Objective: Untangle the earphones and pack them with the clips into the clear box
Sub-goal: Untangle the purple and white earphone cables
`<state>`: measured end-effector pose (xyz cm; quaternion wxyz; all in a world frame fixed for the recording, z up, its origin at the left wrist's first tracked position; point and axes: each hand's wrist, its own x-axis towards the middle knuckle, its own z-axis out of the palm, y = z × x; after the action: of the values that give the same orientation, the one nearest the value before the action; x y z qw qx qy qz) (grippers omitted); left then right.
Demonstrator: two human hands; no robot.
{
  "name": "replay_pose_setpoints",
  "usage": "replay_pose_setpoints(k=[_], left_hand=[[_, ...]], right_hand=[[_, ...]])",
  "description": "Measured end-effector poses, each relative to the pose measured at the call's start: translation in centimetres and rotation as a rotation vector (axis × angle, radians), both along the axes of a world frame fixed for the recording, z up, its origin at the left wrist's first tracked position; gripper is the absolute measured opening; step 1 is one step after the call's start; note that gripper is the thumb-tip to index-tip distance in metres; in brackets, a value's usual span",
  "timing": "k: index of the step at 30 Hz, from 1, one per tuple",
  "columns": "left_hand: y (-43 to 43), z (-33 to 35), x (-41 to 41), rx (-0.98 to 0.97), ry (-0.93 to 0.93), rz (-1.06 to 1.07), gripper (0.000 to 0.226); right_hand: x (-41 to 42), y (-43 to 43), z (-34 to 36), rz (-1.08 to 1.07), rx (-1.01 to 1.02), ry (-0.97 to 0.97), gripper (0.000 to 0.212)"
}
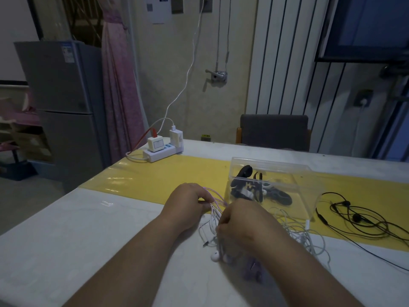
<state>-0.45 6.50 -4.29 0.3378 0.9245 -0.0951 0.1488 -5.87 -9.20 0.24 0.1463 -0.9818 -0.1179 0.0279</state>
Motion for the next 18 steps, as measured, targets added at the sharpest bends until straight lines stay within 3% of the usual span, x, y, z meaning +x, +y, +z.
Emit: replay_pose_setpoints(k=[6,9,18], left_hand=[[0.8,0.5,-1.0,-0.084,-0.007,0.069,0.042],[0.6,0.9,-1.7,-0.358,-0.018,0.166,0.056],[0.1,3.5,-3.0,-0.297,-0.023,0.206,0.044]], right_hand=[[0.4,-0.4,0.4,0.023,0.110,-0.032,0.018],[0.4,-0.6,0.4,0.002,0.159,-0.069,0.017],[0.5,-1.3,1.1,-0.064,0.282,-0.193,0.017]])
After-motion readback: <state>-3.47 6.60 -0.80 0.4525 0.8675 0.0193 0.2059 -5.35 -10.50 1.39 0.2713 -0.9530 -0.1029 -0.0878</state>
